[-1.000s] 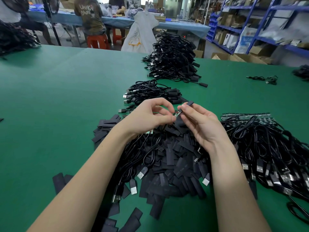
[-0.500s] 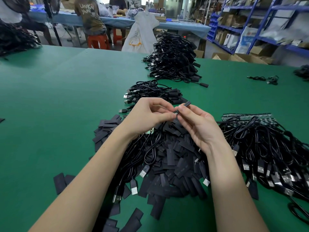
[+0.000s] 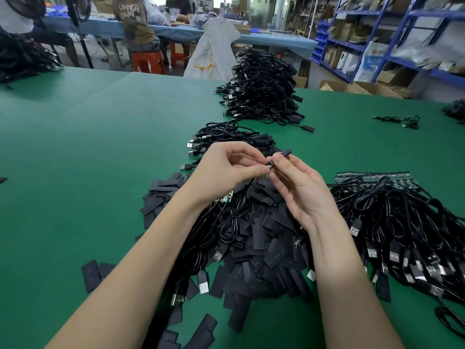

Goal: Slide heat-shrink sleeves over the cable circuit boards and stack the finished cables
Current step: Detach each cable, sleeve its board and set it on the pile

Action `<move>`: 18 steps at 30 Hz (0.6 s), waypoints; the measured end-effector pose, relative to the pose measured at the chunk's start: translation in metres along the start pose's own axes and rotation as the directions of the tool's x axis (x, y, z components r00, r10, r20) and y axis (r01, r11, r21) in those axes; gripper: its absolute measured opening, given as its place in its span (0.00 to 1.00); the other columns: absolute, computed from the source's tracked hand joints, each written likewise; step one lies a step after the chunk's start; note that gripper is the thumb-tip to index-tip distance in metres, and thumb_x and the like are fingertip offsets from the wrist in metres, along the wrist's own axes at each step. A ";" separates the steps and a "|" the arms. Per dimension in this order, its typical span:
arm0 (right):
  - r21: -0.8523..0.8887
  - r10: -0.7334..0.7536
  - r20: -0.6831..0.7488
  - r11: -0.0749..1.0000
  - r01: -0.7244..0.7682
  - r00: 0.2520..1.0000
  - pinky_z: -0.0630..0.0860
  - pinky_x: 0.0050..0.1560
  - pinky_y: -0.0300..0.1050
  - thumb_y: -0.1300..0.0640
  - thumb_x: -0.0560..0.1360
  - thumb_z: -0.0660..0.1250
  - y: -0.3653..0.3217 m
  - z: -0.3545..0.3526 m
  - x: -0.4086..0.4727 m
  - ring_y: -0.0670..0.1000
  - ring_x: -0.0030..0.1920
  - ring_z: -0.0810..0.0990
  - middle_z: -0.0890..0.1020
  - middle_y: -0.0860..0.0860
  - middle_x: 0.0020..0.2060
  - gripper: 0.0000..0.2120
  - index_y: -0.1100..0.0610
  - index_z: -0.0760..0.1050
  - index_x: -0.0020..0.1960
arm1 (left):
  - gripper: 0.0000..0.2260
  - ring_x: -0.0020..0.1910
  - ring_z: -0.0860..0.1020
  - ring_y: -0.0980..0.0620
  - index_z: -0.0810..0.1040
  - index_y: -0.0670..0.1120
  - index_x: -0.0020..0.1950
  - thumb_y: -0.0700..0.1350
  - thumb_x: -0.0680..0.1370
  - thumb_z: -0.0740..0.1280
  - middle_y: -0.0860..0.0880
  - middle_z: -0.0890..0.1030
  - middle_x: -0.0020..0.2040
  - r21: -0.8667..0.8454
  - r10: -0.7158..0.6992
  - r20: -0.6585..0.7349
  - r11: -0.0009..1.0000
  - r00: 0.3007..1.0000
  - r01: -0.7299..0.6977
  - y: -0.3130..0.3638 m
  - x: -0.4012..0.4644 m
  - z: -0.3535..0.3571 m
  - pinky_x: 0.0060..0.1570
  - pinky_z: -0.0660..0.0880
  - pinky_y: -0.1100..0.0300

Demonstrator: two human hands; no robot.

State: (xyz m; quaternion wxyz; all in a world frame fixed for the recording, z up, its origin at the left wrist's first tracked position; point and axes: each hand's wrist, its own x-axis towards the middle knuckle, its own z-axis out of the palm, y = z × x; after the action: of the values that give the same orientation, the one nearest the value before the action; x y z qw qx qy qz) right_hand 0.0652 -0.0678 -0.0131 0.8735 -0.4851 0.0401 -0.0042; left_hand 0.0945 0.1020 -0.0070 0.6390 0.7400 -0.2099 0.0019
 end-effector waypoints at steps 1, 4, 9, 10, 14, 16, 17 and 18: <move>-0.005 0.002 0.002 1.000 -0.002 1.000 0.81 0.44 0.35 0.58 0.66 0.76 0.000 0.000 0.000 0.45 0.42 0.85 0.87 0.53 0.43 0.11 0.59 0.82 0.48 | 0.07 0.41 0.86 0.50 0.84 0.47 0.46 0.41 0.72 0.79 0.47 0.87 0.40 0.013 0.000 -0.002 1.000 1.000 0.000 0.000 0.000 0.000 0.45 0.80 0.60; -0.029 0.002 0.006 1.000 -0.002 1.000 0.81 0.43 0.35 0.58 0.66 0.76 0.000 0.000 -0.001 0.45 0.42 0.86 0.87 0.52 0.43 0.14 0.60 0.80 0.50 | 0.06 0.43 0.85 0.39 0.84 0.48 0.44 0.42 0.71 0.80 0.46 0.87 0.40 0.062 0.024 -0.005 0.998 1.000 -0.023 0.000 0.001 -0.001 0.46 0.81 0.52; -0.061 0.011 0.028 0.998 -0.009 1.000 0.81 0.44 0.36 0.58 0.66 0.77 0.001 0.000 -0.001 0.46 0.43 0.86 0.87 0.52 0.43 0.15 0.59 0.80 0.51 | 0.07 0.43 0.85 0.40 0.85 0.48 0.44 0.42 0.71 0.80 0.47 0.87 0.40 0.095 0.058 -0.017 0.994 0.998 -0.056 0.000 0.002 -0.002 0.50 0.82 0.47; -0.068 0.004 0.024 0.998 -0.002 1.000 0.81 0.43 0.36 0.58 0.66 0.77 0.001 0.001 -0.001 0.46 0.42 0.86 0.87 0.52 0.43 0.15 0.59 0.80 0.50 | 0.07 0.43 0.86 0.41 0.85 0.48 0.44 0.42 0.71 0.80 0.48 0.87 0.40 0.093 0.052 -0.016 0.994 0.999 -0.050 0.000 0.002 -0.002 0.50 0.82 0.47; -0.081 -0.047 0.009 0.996 0.048 0.999 0.81 0.44 0.36 0.56 0.66 0.77 0.001 0.002 -0.001 0.46 0.42 0.86 0.87 0.52 0.43 0.13 0.57 0.81 0.49 | 0.08 0.43 0.86 0.45 0.84 0.49 0.46 0.43 0.71 0.80 0.47 0.87 0.42 0.072 0.003 0.008 0.997 1.000 -0.003 0.000 0.002 0.000 0.50 0.82 0.48; -0.104 -0.057 0.013 0.993 0.058 0.998 0.81 0.44 0.37 0.55 0.66 0.77 0.001 0.002 -0.001 0.47 0.42 0.86 0.87 0.52 0.44 0.15 0.57 0.81 0.51 | 0.07 0.45 0.86 0.42 0.83 0.48 0.47 0.42 0.72 0.79 0.47 0.87 0.43 0.078 -0.009 0.007 0.997 1.000 0.008 0.000 0.002 0.000 0.52 0.81 0.45; -0.124 -0.062 0.018 0.990 0.064 0.998 0.81 0.44 0.37 0.54 0.67 0.77 0.001 0.002 -0.001 0.48 0.42 0.86 0.87 0.52 0.44 0.16 0.56 0.80 0.52 | 0.07 0.45 0.85 0.42 0.83 0.48 0.46 0.41 0.72 0.78 0.47 0.87 0.42 0.083 -0.011 0.003 0.996 1.000 0.011 0.001 0.002 0.000 0.53 0.81 0.45; -0.141 -0.072 0.026 0.987 0.075 0.997 0.81 0.44 0.38 0.54 0.68 0.76 0.001 0.003 -0.001 0.49 0.43 0.86 0.87 0.52 0.45 0.16 0.56 0.79 0.55 | 0.06 0.44 0.85 0.42 0.83 0.48 0.47 0.41 0.73 0.78 0.47 0.87 0.42 0.086 -0.015 -0.001 0.996 1.000 0.015 0.001 0.001 0.000 0.52 0.81 0.46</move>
State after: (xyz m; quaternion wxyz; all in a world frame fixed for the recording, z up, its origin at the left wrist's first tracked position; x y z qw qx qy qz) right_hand 0.0644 -0.0651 -0.0125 0.8363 -0.5474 0.0134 -0.0284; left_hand 0.0956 0.1016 -0.0059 0.6067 0.7683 -0.2038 0.0063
